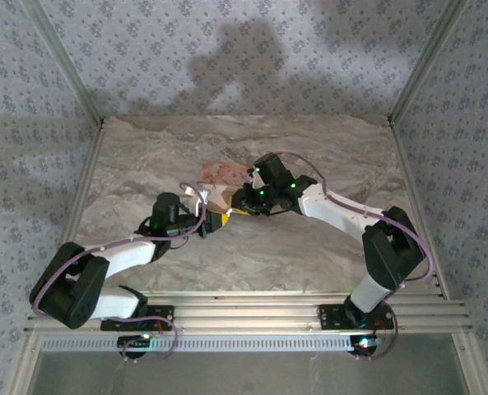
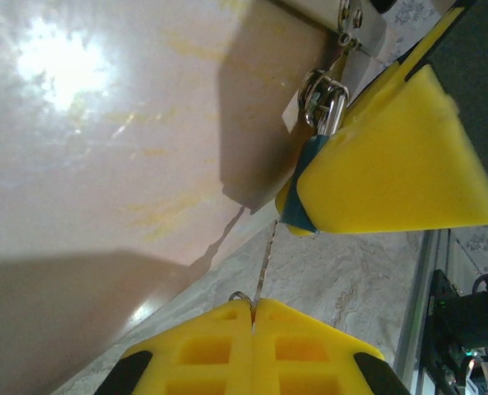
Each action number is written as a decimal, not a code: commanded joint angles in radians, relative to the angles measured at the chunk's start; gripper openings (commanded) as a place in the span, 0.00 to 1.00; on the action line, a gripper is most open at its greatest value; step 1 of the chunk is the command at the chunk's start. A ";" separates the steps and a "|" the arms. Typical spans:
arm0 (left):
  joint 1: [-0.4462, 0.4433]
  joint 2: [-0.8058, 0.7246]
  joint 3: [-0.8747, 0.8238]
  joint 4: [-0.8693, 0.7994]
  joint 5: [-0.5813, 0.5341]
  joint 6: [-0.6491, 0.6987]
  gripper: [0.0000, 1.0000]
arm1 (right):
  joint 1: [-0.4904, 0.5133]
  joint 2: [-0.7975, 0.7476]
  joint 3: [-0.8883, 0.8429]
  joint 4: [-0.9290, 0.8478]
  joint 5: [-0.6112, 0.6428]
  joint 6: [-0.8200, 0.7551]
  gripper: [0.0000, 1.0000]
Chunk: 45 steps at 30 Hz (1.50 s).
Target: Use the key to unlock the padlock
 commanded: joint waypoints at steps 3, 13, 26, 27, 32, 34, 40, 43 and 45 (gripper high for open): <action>-0.016 -0.035 -0.023 0.039 -0.008 0.001 0.00 | -0.008 -0.042 0.004 0.046 -0.044 0.014 0.00; -0.028 -0.066 -0.025 0.032 -0.023 0.001 0.00 | -0.015 -0.048 0.000 0.034 -0.037 0.015 0.00; -0.031 -0.062 -0.008 0.009 -0.055 -0.005 0.00 | -0.012 -0.054 -0.006 0.038 -0.038 0.018 0.00; -0.030 -0.059 -0.007 0.011 -0.054 -0.007 0.00 | -0.013 -0.052 -0.005 0.038 -0.038 0.018 0.00; -0.032 -0.057 0.001 0.021 -0.045 -0.010 0.00 | -0.010 -0.046 -0.005 0.043 -0.038 0.020 0.00; -0.032 -0.055 0.006 0.025 -0.038 -0.010 0.00 | -0.009 -0.043 -0.004 0.044 -0.039 0.020 0.00; -0.034 -0.040 0.010 0.049 -0.029 -0.026 0.00 | -0.008 -0.041 -0.003 0.045 -0.038 0.023 0.00; -0.034 -0.023 0.018 0.064 -0.031 -0.040 0.00 | -0.005 -0.042 -0.003 0.044 -0.038 0.024 0.00; -0.034 -0.008 0.026 0.081 -0.030 -0.054 0.00 | -0.003 -0.040 -0.004 0.047 -0.038 0.023 0.00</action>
